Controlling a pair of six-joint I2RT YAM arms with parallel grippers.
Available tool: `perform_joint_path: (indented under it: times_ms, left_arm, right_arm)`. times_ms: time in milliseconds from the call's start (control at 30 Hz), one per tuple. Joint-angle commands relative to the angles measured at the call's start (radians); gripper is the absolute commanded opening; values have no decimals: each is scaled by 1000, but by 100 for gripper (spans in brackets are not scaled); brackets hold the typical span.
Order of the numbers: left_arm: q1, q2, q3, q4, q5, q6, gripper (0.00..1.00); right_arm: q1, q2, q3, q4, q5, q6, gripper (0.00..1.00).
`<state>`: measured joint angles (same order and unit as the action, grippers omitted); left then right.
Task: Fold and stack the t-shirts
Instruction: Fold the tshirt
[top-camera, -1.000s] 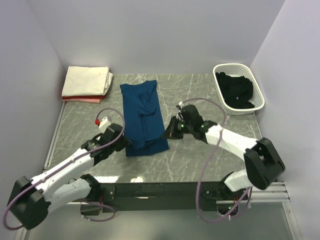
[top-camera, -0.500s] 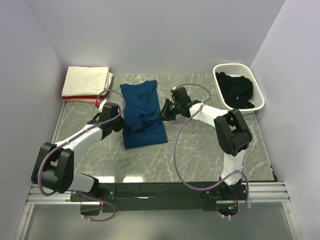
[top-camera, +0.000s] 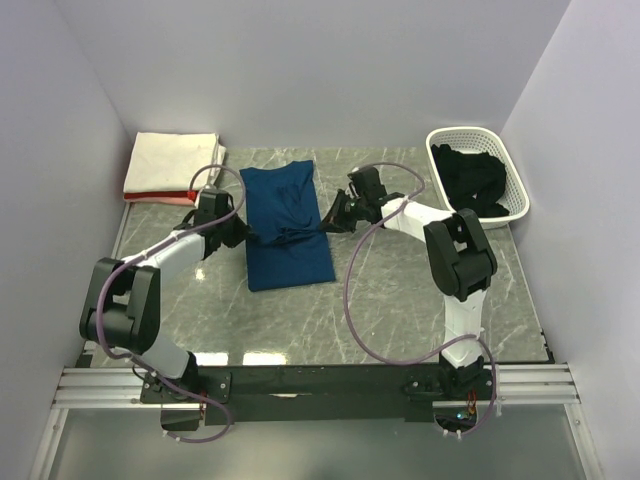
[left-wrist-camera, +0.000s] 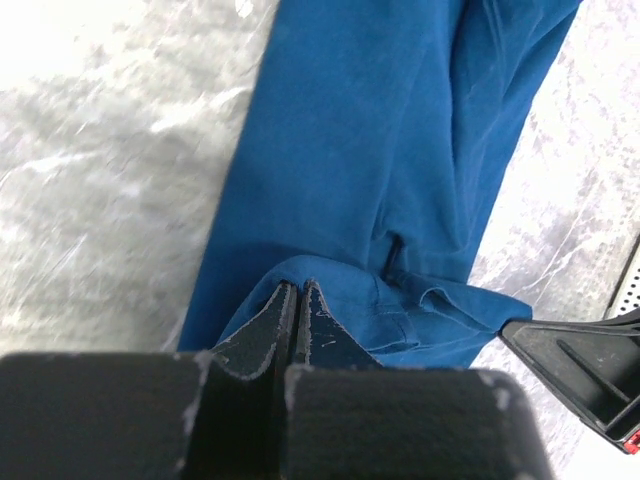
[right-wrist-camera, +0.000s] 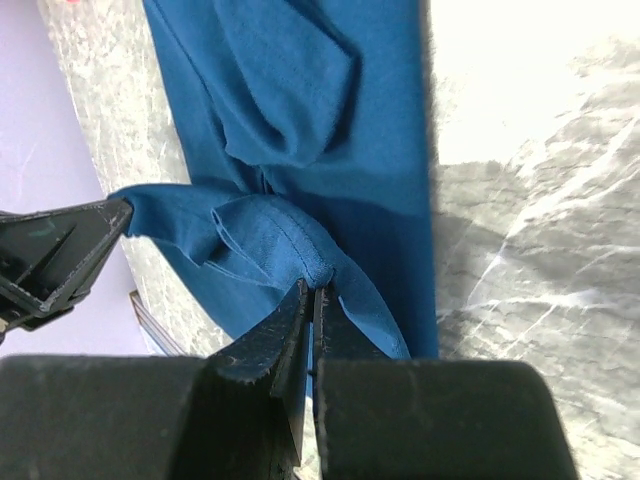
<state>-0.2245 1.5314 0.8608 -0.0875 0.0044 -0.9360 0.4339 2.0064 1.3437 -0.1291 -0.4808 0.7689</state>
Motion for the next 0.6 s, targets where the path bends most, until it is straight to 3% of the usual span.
perform_joint_path:
  times_ms: [0,133,300,333,400,467,500,567]
  left_arm:
    - [7,41,63,49,35,26,0]
    - [22,82,87,54,42,31,1]
    - [45,121,113,57,52,48,11]
    - [50,121,124,58,54,52,16]
    - [60,128,133,55,66,69,37]
    - [71,127,161,42,78,92,50]
    - [73,106,162,32,68,94,54]
    - [73,73,152,23,59,92,57]
  right_arm:
    - [-17,38,72,22,-25,1,0]
    - [-21,83,109,14,-36,-3,0]
    - [-34,112,146,20,-67,-2,7]
    - [-35,117,155,13,-68,-6,11]
    - [-44,117,164,-6,-61,-14,18]
    - [-49,89,150,0,-52,-17,33]
    - [-50,75,135,0,-42,-28,42]
    - [-52,31,126,-10,-21,-43,48]
